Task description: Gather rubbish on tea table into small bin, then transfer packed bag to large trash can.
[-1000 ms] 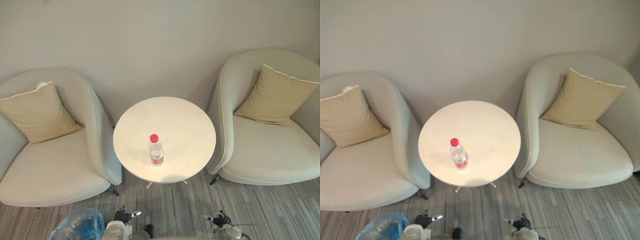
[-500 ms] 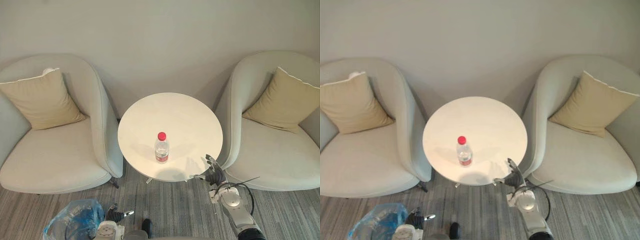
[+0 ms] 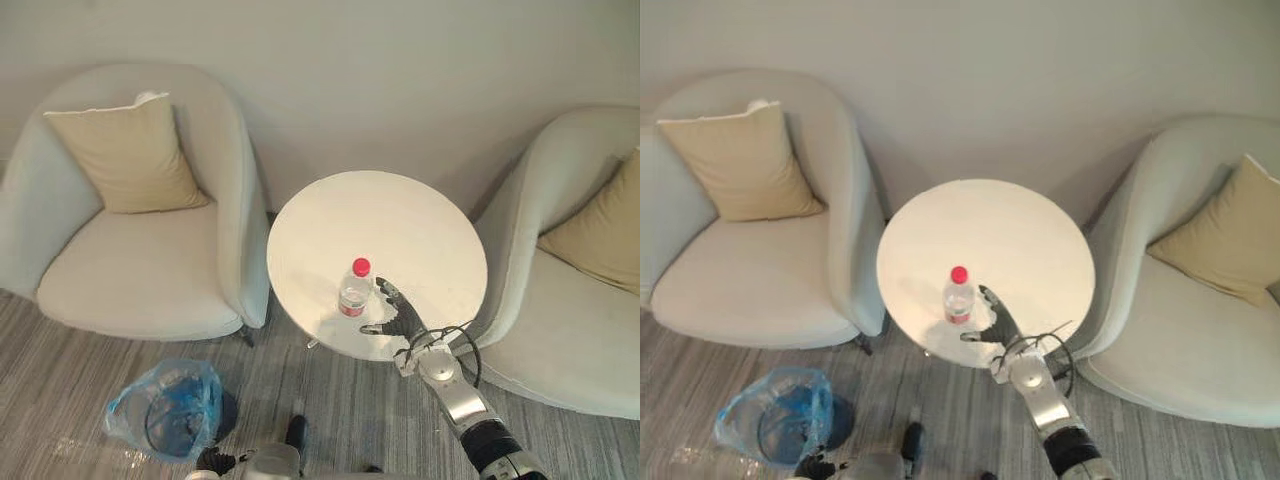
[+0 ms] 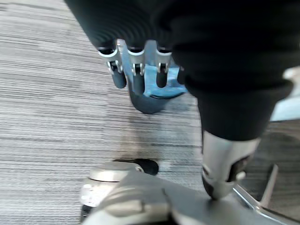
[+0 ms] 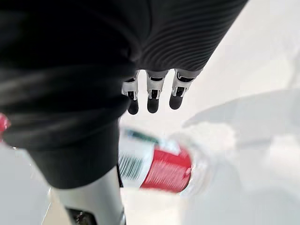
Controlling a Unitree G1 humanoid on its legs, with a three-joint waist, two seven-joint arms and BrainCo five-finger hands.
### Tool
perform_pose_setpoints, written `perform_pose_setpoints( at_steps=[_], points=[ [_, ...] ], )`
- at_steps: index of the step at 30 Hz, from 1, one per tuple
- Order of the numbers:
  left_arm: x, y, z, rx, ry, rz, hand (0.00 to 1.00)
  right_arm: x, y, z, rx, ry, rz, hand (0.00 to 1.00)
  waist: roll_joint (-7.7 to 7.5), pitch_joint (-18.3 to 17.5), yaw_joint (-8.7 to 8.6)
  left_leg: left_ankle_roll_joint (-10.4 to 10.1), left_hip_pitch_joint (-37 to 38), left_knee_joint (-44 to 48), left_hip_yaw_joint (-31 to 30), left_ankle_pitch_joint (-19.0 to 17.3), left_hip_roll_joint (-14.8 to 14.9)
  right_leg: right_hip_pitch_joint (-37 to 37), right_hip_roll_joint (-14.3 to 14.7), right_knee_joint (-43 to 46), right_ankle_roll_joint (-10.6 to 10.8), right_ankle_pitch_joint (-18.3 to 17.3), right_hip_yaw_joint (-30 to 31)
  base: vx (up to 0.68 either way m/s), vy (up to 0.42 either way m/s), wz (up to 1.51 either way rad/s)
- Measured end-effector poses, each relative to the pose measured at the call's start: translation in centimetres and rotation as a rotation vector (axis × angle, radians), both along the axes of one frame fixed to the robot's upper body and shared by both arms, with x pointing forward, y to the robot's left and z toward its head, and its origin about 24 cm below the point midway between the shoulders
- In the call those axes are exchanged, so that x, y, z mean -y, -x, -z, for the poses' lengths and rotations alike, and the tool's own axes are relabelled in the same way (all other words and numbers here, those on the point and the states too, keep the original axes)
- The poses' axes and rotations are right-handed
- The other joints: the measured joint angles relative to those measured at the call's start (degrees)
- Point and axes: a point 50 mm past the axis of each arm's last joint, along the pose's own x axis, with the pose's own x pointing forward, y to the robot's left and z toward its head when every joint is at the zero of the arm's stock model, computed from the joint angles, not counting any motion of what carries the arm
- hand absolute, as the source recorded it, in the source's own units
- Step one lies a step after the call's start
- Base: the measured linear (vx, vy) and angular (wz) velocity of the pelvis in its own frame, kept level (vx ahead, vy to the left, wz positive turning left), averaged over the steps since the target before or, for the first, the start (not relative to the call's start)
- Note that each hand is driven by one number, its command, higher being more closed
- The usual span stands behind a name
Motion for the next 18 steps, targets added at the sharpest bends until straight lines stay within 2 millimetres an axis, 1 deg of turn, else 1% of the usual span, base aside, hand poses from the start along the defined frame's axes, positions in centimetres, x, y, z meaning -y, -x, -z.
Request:
perform_pose_setpoints(
  at_steps=[3,5,7,9,11,18],
  points=[
    [0.0,0.2,0.1,-0.009,0.000,-0.004,0.00,-0.8,-0.5,-0.6,0.036,-0.007,0.017,0.00,0.25,1.0,0.18,0.1,-0.5,-0.1,-0.4,0.4,-0.1,-0.3,-0.1,-0.1,0.0,0.0,0.0,-0.04,-0.002,0.08],
    [0.0,0.2,0.1,-0.006,0.001,-0.012,0.00,-1.6,-0.7,-0.9,0.056,-0.034,0.036,0.00,0.43,2.2,0.58,0.0,-0.6,-0.1,-0.4,0.5,-0.1,-0.4,0.0,-0.2,0.0,0.0,0.0,-0.04,-0.010,0.01],
    [0.1,0.2,0.1,-0.004,0.001,-0.014,0.00,-1.9,-0.7,-1.0,0.066,-0.039,0.052,0.00,0.53,2.7,0.66,0.0,-1.1,-0.1,-0.6,0.6,-0.2,-0.7,0.0,-0.5,0.0,0.0,0.0,-0.03,-0.011,0.05],
    [0.1,0.1,0.0,0.000,-0.006,-0.018,0.00,-2.0,-0.8,-1.0,0.074,-0.024,0.074,0.00,0.52,3.0,0.66,-0.1,-2.1,-0.1,-1.0,0.8,-0.2,-1.4,0.0,-0.6,0.1,0.0,-0.2,-0.02,-0.013,0.09],
    [0.0,0.0,0.0,0.007,-0.012,-0.030,0.00,-1.9,-0.7,-0.8,0.064,-0.025,0.108,0.00,0.54,3.6,1.02,-0.2,-2.7,-0.1,-1.3,1.0,-0.3,-1.9,0.1,-0.6,0.1,0.0,-0.4,0.00,-0.015,0.06],
    [0.1,-0.1,-0.1,0.014,-0.009,-0.036,0.00,-2.1,-0.8,-0.9,0.079,-0.033,0.156,0.00,0.63,3.7,1.19,-0.1,-3.1,0.0,-1.9,1.0,-0.4,-1.9,0.0,-0.6,0.1,0.0,-0.9,0.01,-0.009,0.05]
  ],
)
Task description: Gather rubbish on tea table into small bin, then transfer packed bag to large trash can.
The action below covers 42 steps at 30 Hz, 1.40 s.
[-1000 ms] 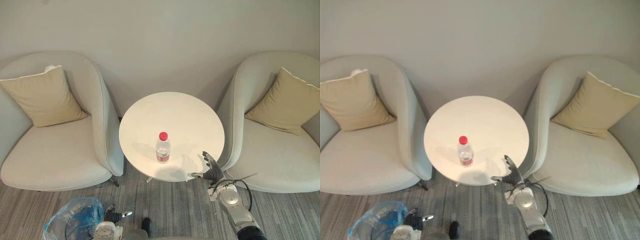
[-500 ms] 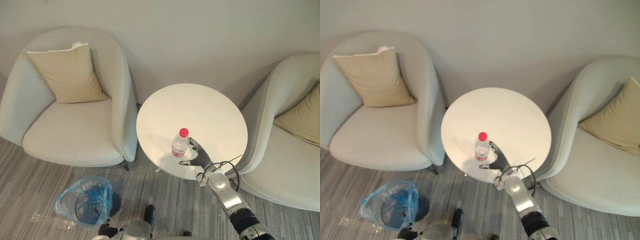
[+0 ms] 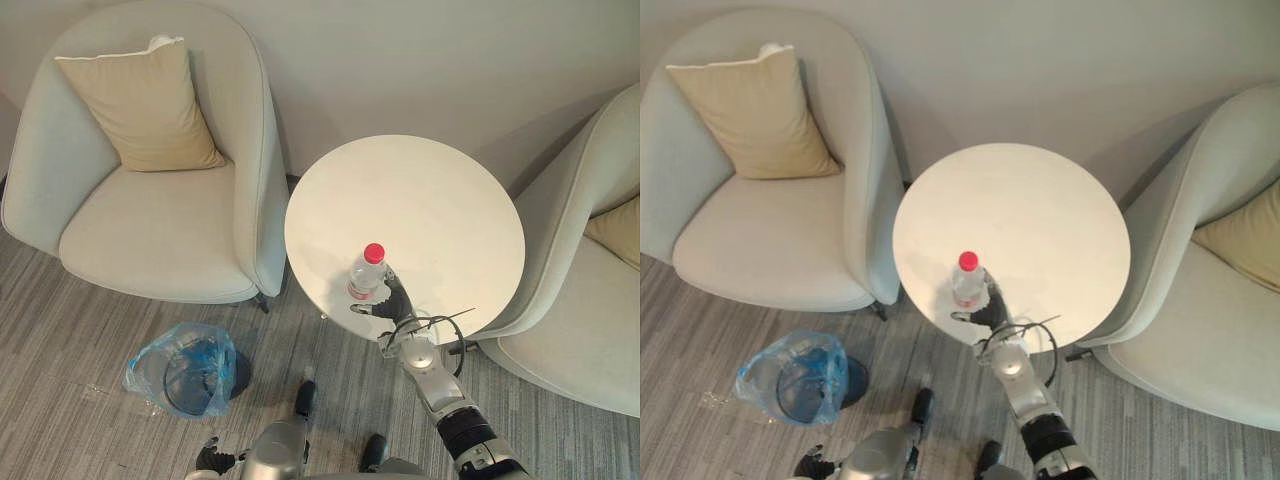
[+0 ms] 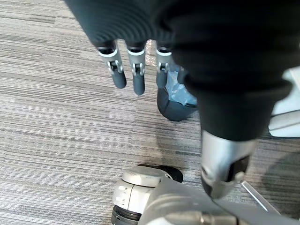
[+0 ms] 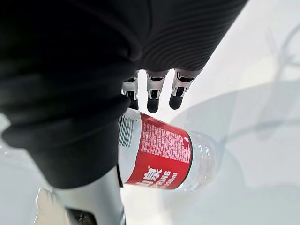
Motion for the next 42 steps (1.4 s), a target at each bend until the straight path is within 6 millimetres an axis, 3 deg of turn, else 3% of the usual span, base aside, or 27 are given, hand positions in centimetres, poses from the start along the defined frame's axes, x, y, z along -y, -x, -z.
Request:
perform_pose_setpoints(
  at_steps=[14,15,20,25,29,34,42],
  points=[
    [0.4,-0.1,0.0,0.009,0.004,-0.005,0.00,-0.2,-1.2,-1.3,0.038,-0.048,0.020,0.00,1.76,1.6,1.57,-0.1,-0.9,0.1,-2.1,0.5,-0.4,0.0,0.0,0.1,0.1,-0.1,-2.0,-0.02,-0.008,0.07],
    [0.4,-0.1,0.0,0.009,0.004,-0.005,0.00,-0.2,-1.3,-1.3,0.039,-0.052,0.019,1.00,1.77,1.6,1.64,-0.1,-0.9,0.1,-2.3,0.5,-0.4,0.0,0.0,0.1,0.1,-0.1,-2.1,-0.01,-0.006,0.14],
    [0.4,-0.2,0.0,0.011,0.006,-0.008,0.00,-0.8,-2.7,-2.6,0.074,-0.083,0.039,1.00,2.01,2.3,2.24,-0.1,-1.7,0.9,-3.3,0.5,-0.7,0.2,-0.1,0.0,0.0,-0.1,-3.0,-0.02,-0.002,0.11],
    [0.6,-0.1,0.1,0.013,0.018,-0.023,0.00,-1.3,-2.8,-2.4,0.052,-0.138,0.051,1.00,2.41,2.6,3.33,-0.1,-1.9,1.1,-3.6,0.5,-0.7,0.2,-0.1,0.1,0.0,-0.1,-3.3,-0.04,0.001,0.04],
    [0.7,-0.1,0.1,0.011,0.018,-0.023,0.00,-1.3,-2.7,-2.4,0.053,-0.140,0.048,1.00,2.44,2.6,3.26,-0.1,-1.8,1.1,-3.5,0.5,-0.5,0.2,-0.2,0.1,0.0,-0.1,-3.1,-0.01,0.001,-0.01],
    [0.6,-0.1,0.1,0.009,0.018,-0.020,0.00,-0.7,-1.5,-2.7,0.076,-0.194,0.051,1.00,2.42,2.6,2.86,-0.1,-1.0,1.1,-2.2,0.4,-0.4,0.2,-0.3,0.7,0.1,-0.1,-1.3,-0.02,0.012,-0.13],
    [0.7,0.1,0.2,-0.019,0.024,0.042,0.00,1.0,1.8,-2.0,0.072,-0.207,0.021,1.00,1.99,1.6,0.48,-0.1,2.1,-0.1,0.7,0.4,0.2,1.2,-0.4,0.8,0.7,-0.2,2.1,-0.05,0.005,-0.21]
  ],
)
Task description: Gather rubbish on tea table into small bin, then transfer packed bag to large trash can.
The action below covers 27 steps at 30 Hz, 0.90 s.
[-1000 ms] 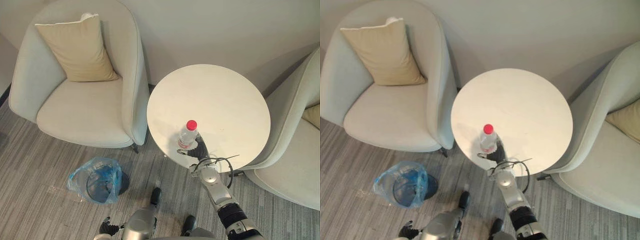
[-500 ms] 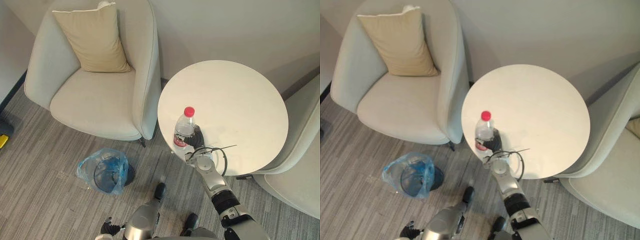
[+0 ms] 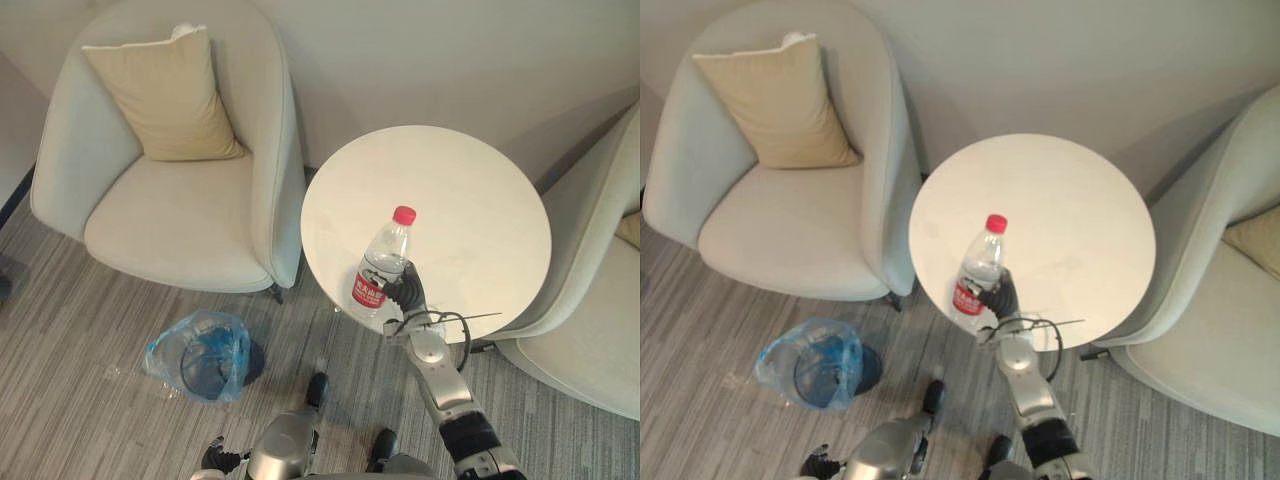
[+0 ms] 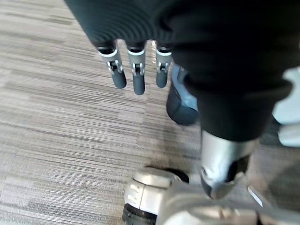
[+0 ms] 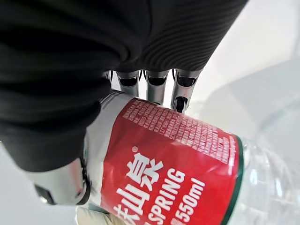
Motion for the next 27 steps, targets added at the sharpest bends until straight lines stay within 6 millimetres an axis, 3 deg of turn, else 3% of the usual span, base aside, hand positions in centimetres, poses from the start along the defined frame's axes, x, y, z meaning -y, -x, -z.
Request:
perform_pose_setpoints(
  at_steps=[2,11,23,27],
  points=[
    [0.1,0.4,0.1,-0.020,-0.006,0.021,0.00,0.3,1.1,0.5,-0.020,-0.002,-0.008,1.00,0.05,-1.5,-1.59,0.0,0.2,0.0,0.6,0.0,0.0,-0.1,0.0,-0.1,0.3,0.2,0.8,-0.03,0.002,-0.15],
    [-0.1,0.7,0.2,-0.052,-0.027,0.096,0.00,1.6,3.6,2.0,-0.077,0.020,0.022,1.00,0.32,-5.9,-5.04,-0.5,1.7,-0.1,4.1,-0.5,0.6,-0.3,0.1,-1.0,0.7,1.3,4.6,-0.03,0.009,-0.22],
    [0.1,2.4,0.7,-0.122,-0.028,0.143,0.00,3.7,4.8,2.0,-0.082,0.041,0.109,1.00,1.54,-9.6,-8.28,-0.9,3.7,0.5,8.1,-1.8,1.0,-0.5,0.2,-1.2,0.8,2.3,9.1,-0.02,0.007,-0.21],
    [0.1,2.5,0.7,-0.129,-0.022,0.146,0.00,4.2,4.9,2.0,-0.081,0.045,0.129,1.00,1.80,-9.8,-8.27,-0.8,3.6,2.0,7.7,-2.3,1.0,0.5,0.4,-2.0,0.6,2.8,8.9,-0.01,-0.005,-0.01]
  ],
)
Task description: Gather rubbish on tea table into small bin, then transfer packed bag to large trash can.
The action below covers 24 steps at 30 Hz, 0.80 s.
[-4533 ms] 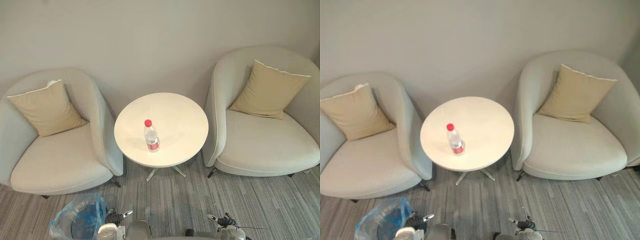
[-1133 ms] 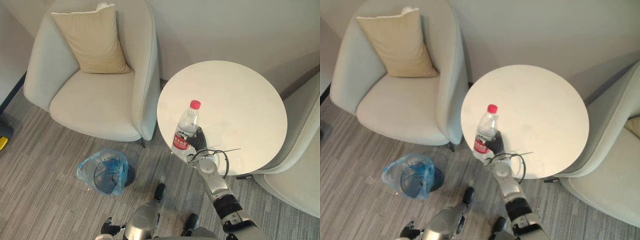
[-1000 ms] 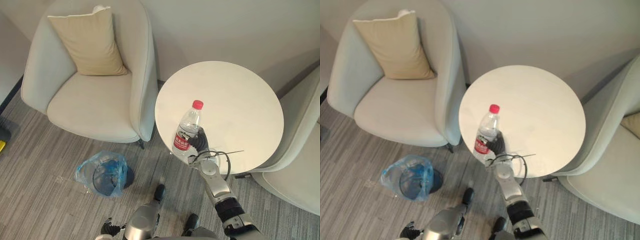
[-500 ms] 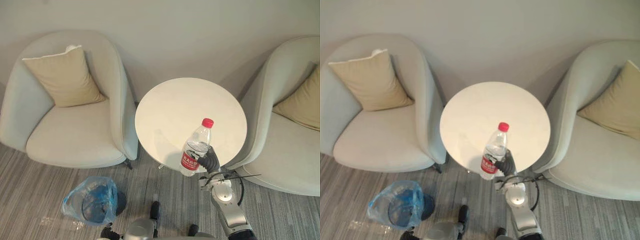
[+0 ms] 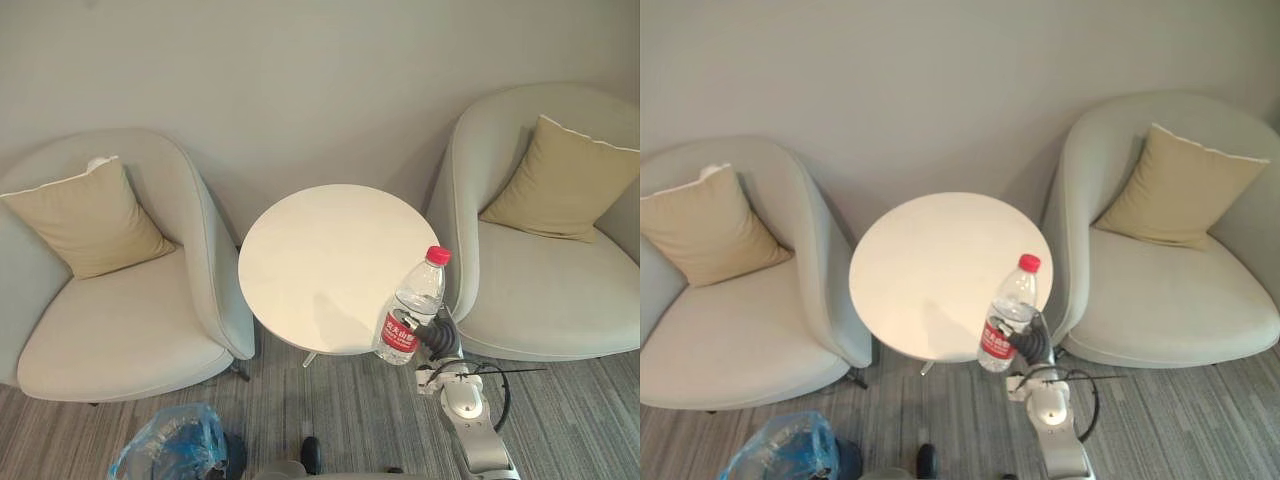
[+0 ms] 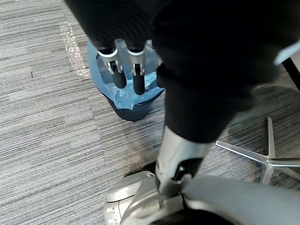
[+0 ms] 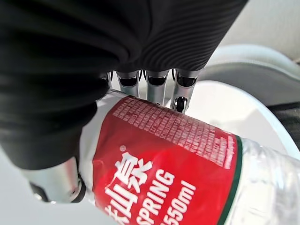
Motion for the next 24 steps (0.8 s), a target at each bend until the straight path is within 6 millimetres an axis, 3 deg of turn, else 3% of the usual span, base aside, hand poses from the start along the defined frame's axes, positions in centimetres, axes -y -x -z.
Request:
perform_pose_setpoints(
  at_steps=[3,6,7,8,9,11,12,13,14,15,17,21,24],
  points=[
    [0.3,-0.4,0.0,0.010,0.010,0.001,0.00,0.4,-0.1,-0.2,0.007,0.046,-0.004,1.00,1.12,0.9,0.13,0.0,-1.5,2.0,-1.1,0.0,0.0,-0.1,0.1,0.0,0.0,0.4,-0.5,-0.08,-0.016,0.17],
    [1.1,-0.7,0.0,0.027,0.033,0.002,0.00,0.7,-0.9,-1.4,0.057,0.082,-0.007,1.00,3.34,1.8,0.14,-0.4,-6.6,5.5,-2.6,0.1,1.1,-3.8,0.8,3.1,-0.3,0.6,-2.2,-0.15,-0.034,0.29],
    [1.4,-1.0,0.0,0.036,0.045,0.020,0.00,0.6,-1.5,-2.0,0.087,0.082,-0.005,1.00,3.83,2.0,0.32,-2.3,-9.2,5.9,-3.2,1.7,1.4,-6.5,1.1,4.9,-1.0,0.5,-3.3,-0.19,-0.037,0.46],
    [1.3,-1.4,-0.1,0.044,0.040,0.031,0.00,0.6,-1.9,-2.4,0.106,0.079,0.006,1.00,3.12,2.4,-0.07,-5.3,-9.5,2.9,-3.8,4.1,1.1,-7.9,-0.4,4.7,-2.3,1.3,-5.5,-0.22,-0.026,0.59],
    [1.3,-2.1,-0.2,0.054,0.036,0.034,0.00,0.9,-2.1,-2.6,0.112,0.081,0.019,1.00,2.58,2.8,0.15,-0.8,-10.6,8.7,-0.2,0.5,1.2,-8.5,-1.5,5.2,-2.4,1.5,-6.9,-0.12,0.010,0.57],
    [1.1,-1.9,-0.2,0.041,0.035,0.044,0.00,1.4,-2.0,-2.6,0.112,0.084,0.041,1.00,1.72,2.8,-0.13,1.7,-9.5,17.4,7.2,-5.5,1.4,-8.0,-3.9,6.4,-2.2,1.6,-8.9,-0.08,0.032,0.63],
    [1.3,-1.5,-0.1,0.024,0.037,0.069,0.00,2.0,-2.0,-3.1,0.137,0.092,0.074,1.00,2.11,2.8,-1.69,-1.5,-4.6,16.5,12.5,-8.4,3.2,-6.9,-4.7,5.8,-1.2,2.3,-11.0,-0.11,0.066,0.94],
    [1.5,-1.3,0.0,0.011,0.038,0.080,0.00,2.3,-2.0,-3.5,0.155,0.094,0.099,1.00,2.86,2.7,-2.72,-2.4,-2.7,12.2,11.9,-9.0,4.0,-6.9,-4.2,5.7,-0.8,2.7,-12.6,-0.11,0.107,0.83],
    [1.6,-1.1,0.1,0.003,0.040,0.083,0.00,2.5,-1.9,-3.6,0.161,0.094,0.112,1.00,3.26,2.6,-3.01,-2.0,-2.0,9.8,11.2,-9.1,4.0,-6.9,-3.9,5.7,-0.7,2.9,-13.3,-0.10,0.143,0.70],
    [1.0,-1.1,0.1,-0.005,0.022,0.085,0.00,2.8,-1.8,-3.5,0.154,0.083,0.143,1.00,2.06,3.0,-2.91,-1.0,-0.3,4.7,10.2,-6.1,2.8,-6.7,-4.2,5.2,-0.3,4.0,-14.1,-0.13,0.139,0.54],
    [0.1,-1.3,-0.1,0.002,0.002,0.093,0.00,2.2,-1.7,-3.2,0.147,0.055,0.147,1.00,-0.17,3.3,-2.61,0.9,1.0,1.0,9.3,-3.5,1.1,-6.2,-5.2,4.6,0.5,5.0,-14.7,-0.15,0.114,0.39],
    [0.4,-0.7,0.0,-0.012,0.016,0.089,0.00,0.6,-1.8,-2.6,0.122,0.066,0.084,1.00,0.04,3.4,-2.49,1.9,2.7,-0.6,8.7,-3.4,-1.0,-6.1,-7.6,7.8,1.1,4.4,-14.1,-0.13,0.112,0.06],
    [0.3,-0.2,0.1,-0.022,0.018,0.082,0.00,0.2,-1.3,-1.3,0.062,0.066,0.064,1.00,-0.12,3.5,-3.22,2.1,2.9,-0.9,4.7,-3.5,-2.5,-6.6,-7.6,11.3,2.0,-1.4,-10.3,-0.08,0.019,0.57]
  ],
)
